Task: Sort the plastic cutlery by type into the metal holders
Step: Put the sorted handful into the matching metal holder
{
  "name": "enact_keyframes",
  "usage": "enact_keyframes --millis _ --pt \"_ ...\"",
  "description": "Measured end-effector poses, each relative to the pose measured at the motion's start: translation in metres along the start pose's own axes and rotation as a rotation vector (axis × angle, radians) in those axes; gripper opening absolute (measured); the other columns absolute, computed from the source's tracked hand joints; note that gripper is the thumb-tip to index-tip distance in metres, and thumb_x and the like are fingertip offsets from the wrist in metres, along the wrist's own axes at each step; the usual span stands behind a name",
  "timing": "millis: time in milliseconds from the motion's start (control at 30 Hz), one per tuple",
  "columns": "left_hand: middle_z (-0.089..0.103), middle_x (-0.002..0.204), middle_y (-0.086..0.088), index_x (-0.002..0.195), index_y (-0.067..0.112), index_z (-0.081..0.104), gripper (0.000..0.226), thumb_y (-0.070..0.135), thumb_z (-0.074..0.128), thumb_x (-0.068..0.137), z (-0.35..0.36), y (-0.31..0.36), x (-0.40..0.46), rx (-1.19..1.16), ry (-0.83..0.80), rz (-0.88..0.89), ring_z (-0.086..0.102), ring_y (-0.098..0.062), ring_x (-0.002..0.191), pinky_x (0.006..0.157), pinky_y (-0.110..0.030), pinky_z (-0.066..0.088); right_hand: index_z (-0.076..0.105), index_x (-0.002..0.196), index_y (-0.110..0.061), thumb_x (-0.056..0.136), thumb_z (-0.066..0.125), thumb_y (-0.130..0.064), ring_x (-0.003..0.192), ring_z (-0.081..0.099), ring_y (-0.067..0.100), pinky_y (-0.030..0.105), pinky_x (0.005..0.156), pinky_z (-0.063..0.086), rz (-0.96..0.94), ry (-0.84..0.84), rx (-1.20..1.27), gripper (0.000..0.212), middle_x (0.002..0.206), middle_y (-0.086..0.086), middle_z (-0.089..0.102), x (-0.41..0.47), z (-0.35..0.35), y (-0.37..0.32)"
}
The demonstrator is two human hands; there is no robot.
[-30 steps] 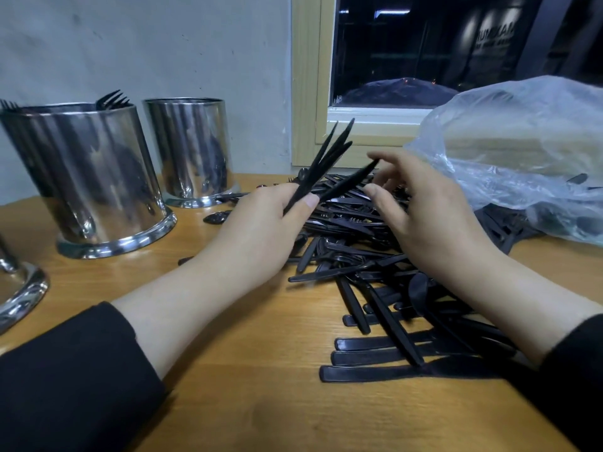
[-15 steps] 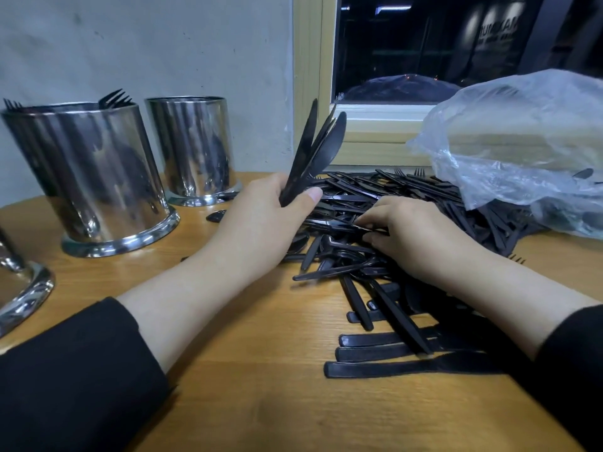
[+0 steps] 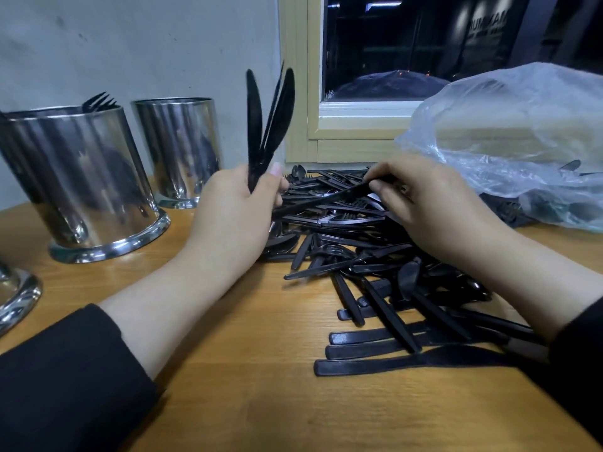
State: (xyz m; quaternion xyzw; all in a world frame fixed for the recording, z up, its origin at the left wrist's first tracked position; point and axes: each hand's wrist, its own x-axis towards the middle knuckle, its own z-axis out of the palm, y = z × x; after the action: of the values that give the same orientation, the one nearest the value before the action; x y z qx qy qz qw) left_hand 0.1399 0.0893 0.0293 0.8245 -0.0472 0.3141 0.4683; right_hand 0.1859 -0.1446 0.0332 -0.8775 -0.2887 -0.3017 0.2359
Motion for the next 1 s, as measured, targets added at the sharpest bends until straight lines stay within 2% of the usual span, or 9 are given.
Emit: enact_keyframes --millis 67,167,267,367,500,567,700,867,1000 --pt "0.064 0.062 0.010 0.085 0.028 0.070 0.030 0.036 0.049 0.106 -0.002 0.001 0.000 0.058 -0.007 0.030 0.057 -0.005 0.056 0.054 -0.017 0.039 0.068 0.108 -0.019 0.100 0.058 -0.020 0.088 0.054 0.004 0.020 0.075 0.040 -0.064 -0.003 0.033 0.014 0.095 -0.011 0.064 -0.001 -0.002 -0.006" --pt "0.060 0.052 0.012 0.093 0.024 0.071 0.028 0.036 0.049 0.106 -0.001 0.002 -0.001 0.063 -0.166 0.017 0.055 -0.001 0.049 0.051 -0.015 0.038 0.069 0.108 -0.018 0.099 0.059 -0.020 0.086 0.054 -0.003 0.009 0.076 0.039 -0.133 0.049 0.075 0.014 0.091 -0.016 0.061 -0.003 -0.002 -0.018" --pt "0.055 0.055 0.005 0.082 0.014 0.063 0.037 0.039 0.048 0.106 0.002 0.001 -0.005 0.089 -0.301 0.038 0.048 -0.007 0.047 0.050 -0.024 0.037 0.067 0.117 -0.025 0.099 0.061 -0.022 0.080 0.054 -0.009 0.005 0.072 0.037 -0.019 0.087 0.203 0.019 0.086 -0.020 0.061 -0.004 0.000 -0.023" --pt "0.040 0.047 0.012 0.081 0.009 0.058 0.040 0.041 0.052 0.104 0.005 -0.003 -0.005 0.113 -0.314 -0.004 0.036 -0.007 0.044 0.052 -0.028 0.032 0.062 0.127 -0.030 0.098 0.063 -0.028 0.081 0.058 -0.004 0.012 0.076 0.043 0.098 -0.006 0.173 0.029 0.092 -0.016 0.066 -0.003 0.005 -0.015" --pt "0.040 0.047 0.015 0.086 0.013 0.060 0.030 0.037 0.054 0.104 0.006 -0.009 0.000 0.017 -0.303 -0.054 0.037 -0.011 0.047 0.057 -0.035 0.034 0.064 0.132 -0.026 0.097 0.065 -0.025 0.117 0.061 0.016 0.029 0.099 0.045 0.137 -0.348 -0.112 0.035 0.126 -0.006 0.067 -0.004 0.015 -0.005" --pt "0.044 0.050 0.015 0.085 0.017 0.059 0.029 0.037 0.051 0.105 0.006 -0.009 -0.001 0.034 -0.304 -0.040 0.038 -0.007 0.046 0.057 -0.033 0.035 0.064 0.133 -0.028 0.097 0.064 -0.026 0.122 0.059 0.018 0.032 0.103 0.045 0.133 -0.429 -0.156 0.036 0.131 -0.006 0.065 -0.004 0.017 -0.006" --pt "0.047 0.062 0.005 0.087 0.012 0.059 0.033 0.037 0.050 0.105 0.005 -0.005 -0.004 0.049 -0.308 -0.006 0.040 -0.013 0.053 0.058 -0.034 0.037 0.069 0.126 -0.029 0.095 0.066 -0.024 0.113 0.059 0.018 0.042 0.099 0.047 0.094 -0.452 -0.173 0.031 0.117 -0.010 0.063 -0.002 0.021 -0.007" --pt "0.048 0.060 0.010 0.077 0.027 0.055 0.031 0.038 0.049 0.105 0.005 -0.004 -0.004 0.061 -0.315 -0.007 0.041 -0.005 0.049 0.058 -0.031 0.038 0.073 0.110 -0.034 0.094 0.066 -0.025 0.103 0.056 0.015 0.045 0.097 0.046 0.085 -0.438 -0.157 0.019 0.102 -0.012 0.057 -0.002 0.022 -0.005" --pt "0.049 0.056 0.014 0.085 0.027 0.061 0.026 0.039 0.050 0.105 0.005 -0.006 -0.003 -0.004 -0.284 -0.049 0.042 -0.009 0.051 0.059 -0.035 0.038 0.073 0.100 -0.030 0.093 0.067 -0.026 0.097 0.056 0.013 0.045 0.094 0.046 0.057 -0.342 -0.101 0.010 0.099 -0.010 0.057 -0.003 0.018 -0.005"
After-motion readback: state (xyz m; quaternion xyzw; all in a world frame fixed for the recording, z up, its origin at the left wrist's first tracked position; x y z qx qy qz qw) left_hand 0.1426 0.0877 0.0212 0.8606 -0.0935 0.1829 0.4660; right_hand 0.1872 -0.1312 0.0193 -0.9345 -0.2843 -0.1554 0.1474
